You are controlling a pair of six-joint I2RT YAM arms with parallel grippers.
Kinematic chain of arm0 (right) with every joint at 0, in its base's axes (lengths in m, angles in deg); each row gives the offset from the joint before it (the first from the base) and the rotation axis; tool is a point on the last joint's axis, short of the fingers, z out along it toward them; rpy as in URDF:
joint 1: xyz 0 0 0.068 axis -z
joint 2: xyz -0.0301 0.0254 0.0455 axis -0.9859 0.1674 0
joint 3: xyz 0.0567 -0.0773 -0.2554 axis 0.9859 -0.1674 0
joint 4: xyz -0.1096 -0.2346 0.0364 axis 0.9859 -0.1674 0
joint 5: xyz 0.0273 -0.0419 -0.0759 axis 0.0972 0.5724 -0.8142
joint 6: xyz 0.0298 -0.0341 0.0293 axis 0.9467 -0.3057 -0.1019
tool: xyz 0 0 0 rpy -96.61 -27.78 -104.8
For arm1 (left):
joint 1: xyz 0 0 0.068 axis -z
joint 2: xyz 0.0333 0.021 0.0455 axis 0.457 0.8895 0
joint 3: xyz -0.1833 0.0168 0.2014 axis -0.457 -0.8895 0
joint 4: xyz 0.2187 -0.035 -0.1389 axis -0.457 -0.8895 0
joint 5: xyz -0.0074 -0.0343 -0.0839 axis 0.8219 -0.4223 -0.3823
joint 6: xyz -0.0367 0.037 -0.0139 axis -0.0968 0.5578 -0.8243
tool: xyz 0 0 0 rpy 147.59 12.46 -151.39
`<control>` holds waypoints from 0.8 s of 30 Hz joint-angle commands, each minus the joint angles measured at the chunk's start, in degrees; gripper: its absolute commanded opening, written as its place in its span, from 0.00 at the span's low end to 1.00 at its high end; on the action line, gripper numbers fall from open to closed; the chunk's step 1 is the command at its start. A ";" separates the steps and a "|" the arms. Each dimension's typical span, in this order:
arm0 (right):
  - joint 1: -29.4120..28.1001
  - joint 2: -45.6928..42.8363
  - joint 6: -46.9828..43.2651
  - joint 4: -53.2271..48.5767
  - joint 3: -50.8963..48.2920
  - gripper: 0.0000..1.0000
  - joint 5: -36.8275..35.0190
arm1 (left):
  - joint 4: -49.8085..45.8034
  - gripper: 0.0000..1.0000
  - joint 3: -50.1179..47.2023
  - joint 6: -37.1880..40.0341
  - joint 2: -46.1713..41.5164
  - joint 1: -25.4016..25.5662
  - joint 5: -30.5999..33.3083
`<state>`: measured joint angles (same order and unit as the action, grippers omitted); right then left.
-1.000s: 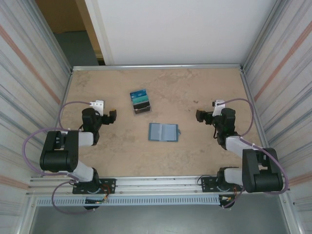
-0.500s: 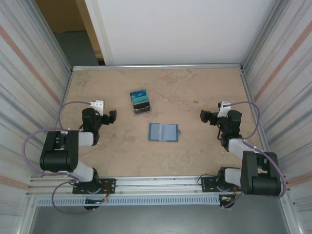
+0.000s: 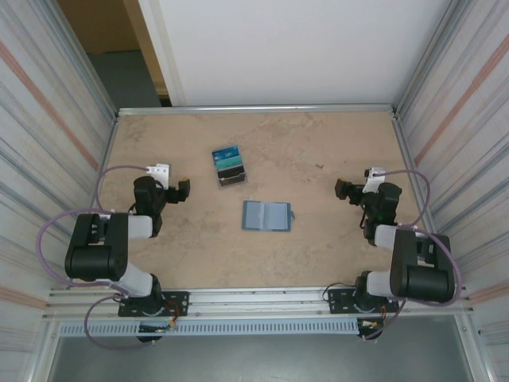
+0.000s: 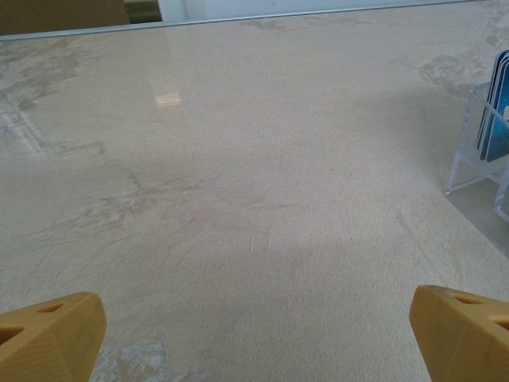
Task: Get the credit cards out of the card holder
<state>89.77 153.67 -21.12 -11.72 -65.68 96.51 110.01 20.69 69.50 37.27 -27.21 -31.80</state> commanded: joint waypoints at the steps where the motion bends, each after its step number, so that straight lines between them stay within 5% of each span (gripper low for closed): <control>1: 0.43 4.50 1.07 7.86 -0.01 0.99 2.21 | 0.37 0.99 0.51 -0.33 -0.31 0.01 -0.67; 14: -2.53 9.82 -2.43 2.64 4.94 0.99 0.55 | 0.37 0.99 0.51 -0.32 -0.37 0.01 -0.64; 19: -8.11 10.46 -0.08 1.60 5.90 0.99 -21.87 | 0.38 0.99 0.51 -0.27 -0.32 0.01 -0.59; 24: -8.32 10.11 1.14 2.22 5.33 0.99 -25.68 | 0.38 0.99 0.51 -0.24 -0.30 0.01 -0.59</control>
<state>81.55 163.83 -21.25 -9.67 -60.61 77.63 110.03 20.69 69.50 37.27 -27.21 -31.80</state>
